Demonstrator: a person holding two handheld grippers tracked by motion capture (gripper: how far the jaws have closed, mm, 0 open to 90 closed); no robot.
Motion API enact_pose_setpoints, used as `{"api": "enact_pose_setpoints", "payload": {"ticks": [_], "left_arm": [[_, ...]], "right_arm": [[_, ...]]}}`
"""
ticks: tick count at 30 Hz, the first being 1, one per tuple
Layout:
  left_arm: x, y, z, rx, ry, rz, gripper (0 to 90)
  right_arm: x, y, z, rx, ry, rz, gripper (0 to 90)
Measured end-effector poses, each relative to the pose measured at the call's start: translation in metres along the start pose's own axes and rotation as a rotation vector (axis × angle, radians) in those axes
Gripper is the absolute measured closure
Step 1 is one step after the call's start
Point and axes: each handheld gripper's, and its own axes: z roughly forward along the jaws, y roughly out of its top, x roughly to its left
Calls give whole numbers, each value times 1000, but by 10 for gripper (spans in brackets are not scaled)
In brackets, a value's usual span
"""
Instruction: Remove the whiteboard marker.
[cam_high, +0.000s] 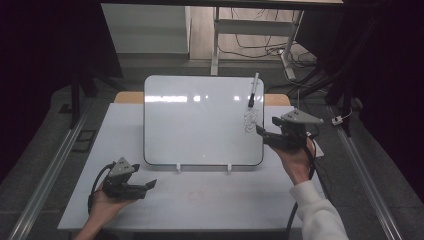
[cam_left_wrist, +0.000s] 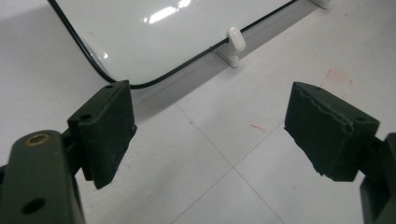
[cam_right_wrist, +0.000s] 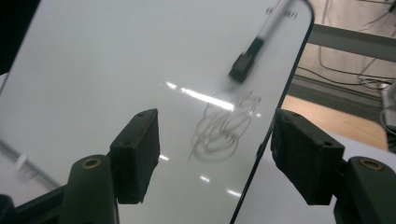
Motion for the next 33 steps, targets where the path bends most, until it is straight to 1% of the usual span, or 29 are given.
{"api": "enact_pose_setpoints", "payload": {"ticks": [2,7,11,14,15,16,18,21,23,25,28,32,33], "left_arm": [[-1,0,0,2,0,5,166],[-1,-2,2,7,-2,11,166],[-1,-2,3,7,-3,15,166],[-1,-3,2,3,-2,13,166],[-1,-3,2,3,-2,13,166],[-1,-3,2,2,-3,11,166],[0,-3,2,1,-4,10,166],[0,-3,2,0,-4,12,166],[-1,-3,2,1,-4,15,166],[-1,-4,3,0,-2,13,166],[-2,-4,3,2,-3,13,166],[-2,-4,4,5,-3,22,166],[-2,-4,4,5,-3,22,166]], "right_arm": [[-1,12,7,6,-24,4,324],[-8,33,25,20,-73,38,331],[-14,47,40,36,-118,39,343],[-18,59,50,34,-137,53,359],[-18,59,50,34,-137,53,359],[-19,66,56,37,-151,50,386],[-20,71,62,44,-165,48,409],[-20,77,72,57,-186,39,452],[-21,80,80,67,-198,43,466],[-23,82,86,70,-211,56,485],[-27,85,94,71,-212,93,510],[-30,86,103,78,-239,99,540],[-30,86,103,78,-239,99,540]]}}
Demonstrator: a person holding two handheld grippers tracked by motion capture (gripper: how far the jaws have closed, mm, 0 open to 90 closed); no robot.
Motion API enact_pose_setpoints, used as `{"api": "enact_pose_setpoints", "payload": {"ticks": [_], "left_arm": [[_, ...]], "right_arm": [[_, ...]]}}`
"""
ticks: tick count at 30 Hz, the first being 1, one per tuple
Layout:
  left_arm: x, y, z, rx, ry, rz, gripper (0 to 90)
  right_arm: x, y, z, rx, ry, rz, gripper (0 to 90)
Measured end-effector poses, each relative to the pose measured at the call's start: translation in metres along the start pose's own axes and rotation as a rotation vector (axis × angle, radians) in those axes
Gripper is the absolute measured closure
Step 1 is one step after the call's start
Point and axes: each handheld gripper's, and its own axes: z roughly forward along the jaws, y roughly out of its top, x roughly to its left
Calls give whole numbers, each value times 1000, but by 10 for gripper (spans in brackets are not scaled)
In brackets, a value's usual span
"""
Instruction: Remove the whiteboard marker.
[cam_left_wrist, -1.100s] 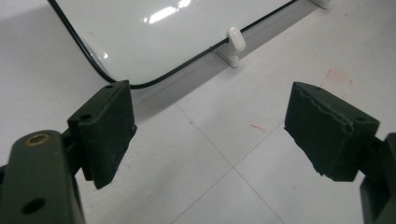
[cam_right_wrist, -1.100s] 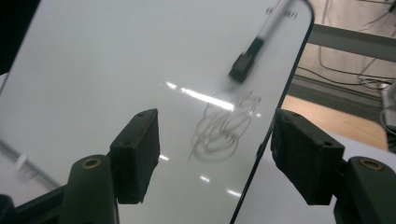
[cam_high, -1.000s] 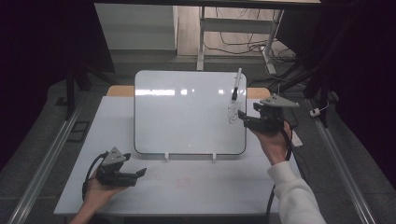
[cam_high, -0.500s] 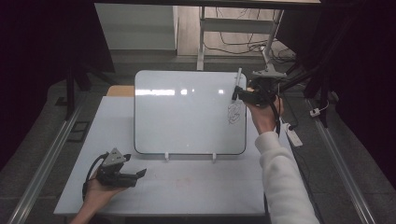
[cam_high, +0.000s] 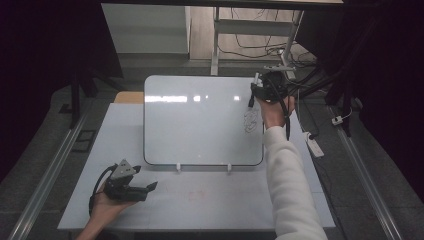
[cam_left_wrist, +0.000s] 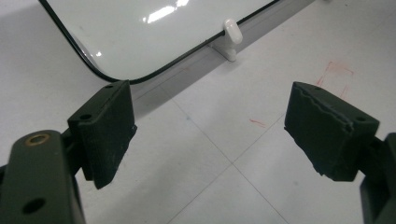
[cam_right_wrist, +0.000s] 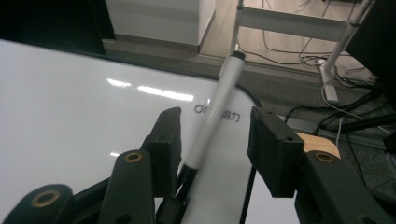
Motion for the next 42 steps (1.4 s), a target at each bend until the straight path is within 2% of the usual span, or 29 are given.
{"api": "enact_pose_setpoints", "payload": {"ticks": [2,4,8,26,28,30,42], "left_arm": [[0,0,0,0,1,1,166],[0,0,0,0,1,2,166],[0,0,1,2,2,1,167],[2,-2,0,-4,5,-2,169],[2,-2,0,-4,5,-2,169],[2,-2,0,-4,6,-2,170],[4,-4,0,-2,8,-6,170]], "right_arm": [[-2,0,4,-2,-6,26,563],[-1,1,7,-1,-4,30,576],[2,3,9,-10,-13,16,614],[9,9,25,6,-88,45,721],[10,10,25,7,-90,51,739],[11,10,25,7,-73,64,794],[11,10,19,-17,-62,48,805]]}}
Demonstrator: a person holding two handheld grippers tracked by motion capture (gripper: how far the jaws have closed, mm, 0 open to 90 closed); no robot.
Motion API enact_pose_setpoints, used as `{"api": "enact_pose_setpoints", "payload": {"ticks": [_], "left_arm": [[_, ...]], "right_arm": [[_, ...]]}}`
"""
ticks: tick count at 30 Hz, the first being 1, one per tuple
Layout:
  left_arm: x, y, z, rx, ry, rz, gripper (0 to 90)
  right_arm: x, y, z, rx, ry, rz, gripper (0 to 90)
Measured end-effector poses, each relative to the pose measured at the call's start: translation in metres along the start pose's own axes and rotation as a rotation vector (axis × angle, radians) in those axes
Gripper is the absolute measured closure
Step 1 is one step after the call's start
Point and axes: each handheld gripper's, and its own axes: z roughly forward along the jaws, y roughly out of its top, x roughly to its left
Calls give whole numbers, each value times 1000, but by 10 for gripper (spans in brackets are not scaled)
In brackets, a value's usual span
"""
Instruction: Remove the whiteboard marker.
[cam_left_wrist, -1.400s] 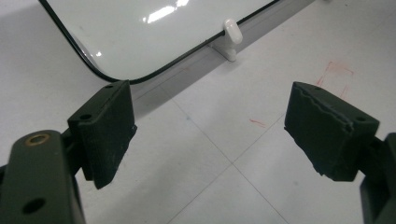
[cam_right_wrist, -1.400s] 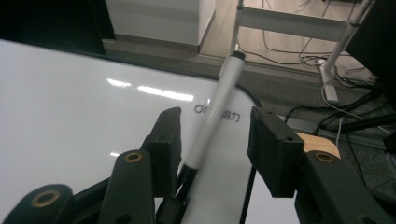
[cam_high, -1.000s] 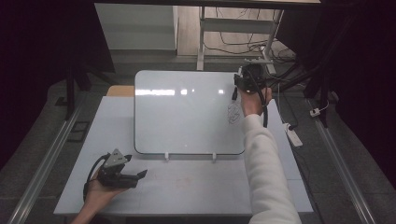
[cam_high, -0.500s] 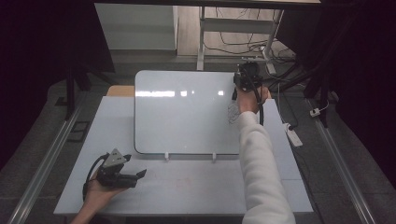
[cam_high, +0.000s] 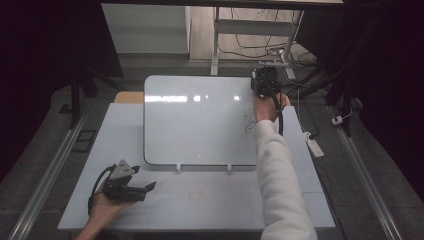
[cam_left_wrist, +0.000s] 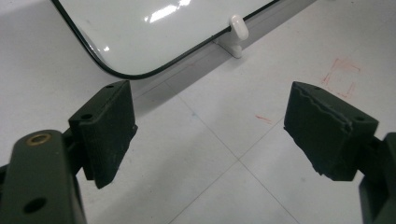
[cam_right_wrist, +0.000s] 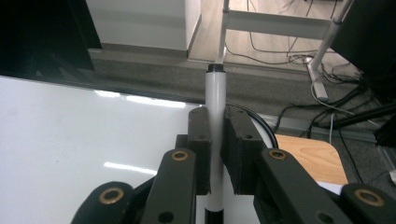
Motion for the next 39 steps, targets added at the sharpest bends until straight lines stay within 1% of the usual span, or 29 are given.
{"api": "enact_pose_setpoints", "payload": {"ticks": [3,4,5,8,9,10,11,12,13,16,20,21,24,25,26,27,28,29,30,31,32,33,34,35,37,38,39], "left_arm": [[0,0,0,-3,1,-4,170],[1,0,-1,-3,1,-4,170],[1,0,-1,-3,1,-3,170],[1,0,-1,-6,3,-6,170],[1,0,-1,-8,2,-8,170],[1,0,-1,-9,2,-10,170],[1,0,-1,-11,2,-12,170],[2,0,-1,-13,2,-13,170],[2,0,-2,-16,2,-14,170],[2,1,-2,-24,-4,-21,172],[0,8,-4,-51,-20,-29,178],[-4,15,-4,-68,-32,-26,180],[-13,28,-4,-93,-60,-13,188],[-13,28,-4,-93,-60,-13,191],[-21,40,-2,-108,-81,-1,193],[-21,40,-2,-108,-81,-1,197],[-30,53,2,-120,-105,21,201],[-35,60,6,-124,-118,29,206],[-35,60,6,-124,-118,29,209],[-40,67,9,-127,-131,38,212],[-50,81,17,-138,-156,47,217],[-55,87,21,-141,-172,56,222],[-55,87,21,-141,-172,56,228],[-66,99,30,-144,-202,67,231],[-76,108,38,-147,-234,77,241],[-81,112,41,-148,-245,84,248],[-81,112,41,-148,-245,84,253]], "right_arm": [[0,0,-9,-23,22,-16,806],[0,0,-9,-23,22,-16,806],[0,0,-14,-41,41,-20,806],[-1,-3,-24,-73,77,-18,806],[-1,-3,-24,-73,77,-18,806],[-1,-6,-31,-89,106,-21,806],[-1,-8,-34,-99,121,-18,806],[-1,-8,-34,-99,121,-18,806],[-2,-14,-43,-116,162,-9,805],[1,-27,-57,-137,219,-16,805],[6,-53,-78,-158,302,-21,805],[8,-60,-83,-159,322,-23,805],[15,-84,-97,-161,391,-14,805],[17,-92,-101,-163,410,-10,805],[19,-99,-104,-165,430,-3,805],[19,-99,-104,-165,430,-3,805],[23,-112,-112,-167,470,16,805],[26,-119,-115,-168,485,20,805],[29,-124,-119,-169,500,19,805],[31,-130,-122,-171,513,19,805],[34,-135,-125,-172,525,18,805],[37,-140,-128,-173,538,16,804],[39,-144,-131,-178,550,17,805],[42,-148,-133,-181,563,20,805],[45,-154,-137,-188,582,21,805],[47,-157,-138,-192,591,24,805],[49,-160,-140,-194,601,28,804]]}}
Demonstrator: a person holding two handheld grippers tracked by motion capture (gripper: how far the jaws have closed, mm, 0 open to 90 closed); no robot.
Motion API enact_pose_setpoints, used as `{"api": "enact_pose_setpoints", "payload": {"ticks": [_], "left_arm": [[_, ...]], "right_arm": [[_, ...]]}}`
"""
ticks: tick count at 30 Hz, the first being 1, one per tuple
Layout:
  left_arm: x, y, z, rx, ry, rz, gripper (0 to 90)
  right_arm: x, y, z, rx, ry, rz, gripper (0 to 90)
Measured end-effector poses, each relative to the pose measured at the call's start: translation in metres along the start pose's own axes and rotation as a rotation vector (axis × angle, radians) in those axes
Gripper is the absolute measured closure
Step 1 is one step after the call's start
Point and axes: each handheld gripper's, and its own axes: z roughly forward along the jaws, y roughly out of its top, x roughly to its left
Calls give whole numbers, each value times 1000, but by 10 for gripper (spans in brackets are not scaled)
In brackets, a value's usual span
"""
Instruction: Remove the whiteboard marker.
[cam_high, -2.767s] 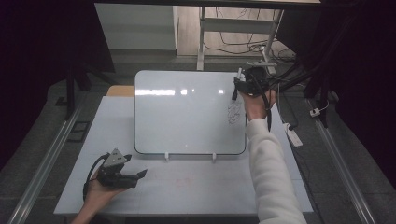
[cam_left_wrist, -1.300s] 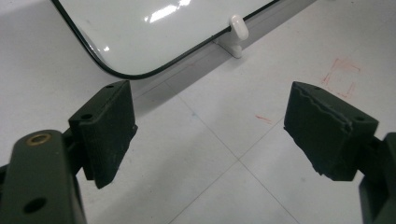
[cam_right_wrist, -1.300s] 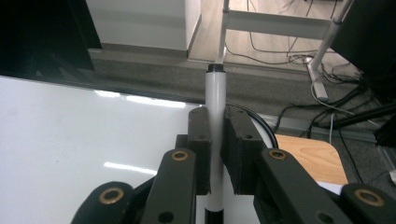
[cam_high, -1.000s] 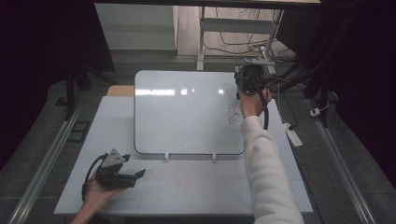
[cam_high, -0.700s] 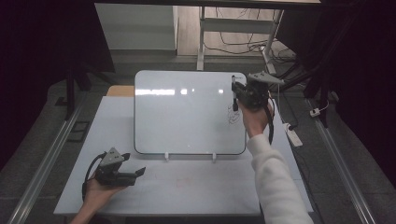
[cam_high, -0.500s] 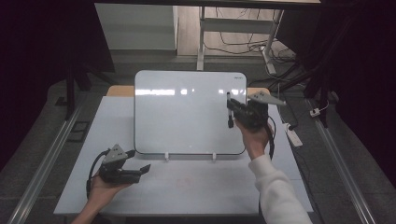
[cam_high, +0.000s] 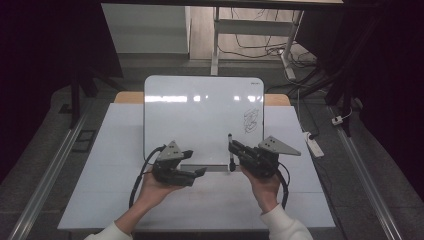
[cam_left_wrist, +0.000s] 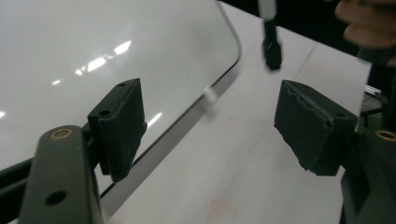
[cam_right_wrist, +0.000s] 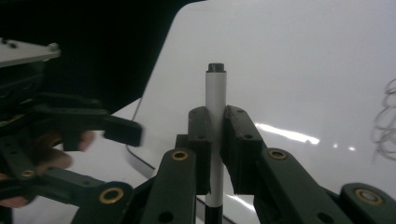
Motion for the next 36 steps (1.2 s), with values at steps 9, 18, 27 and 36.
{"api": "enact_pose_setpoints", "payload": {"ticks": [9,18,27,36], "left_arm": [[-17,15,27,-8,-82,40,367],[-12,14,30,-14,-133,38,581],[-9,13,30,-15,-153,31,760],[-2,9,29,16,-159,41,813]], "right_arm": [[16,-15,7,-8,48,1,804],[27,-20,11,-16,69,-5,804],[30,-24,15,-8,82,2,803],[23,-20,11,-5,140,-18,633]]}}
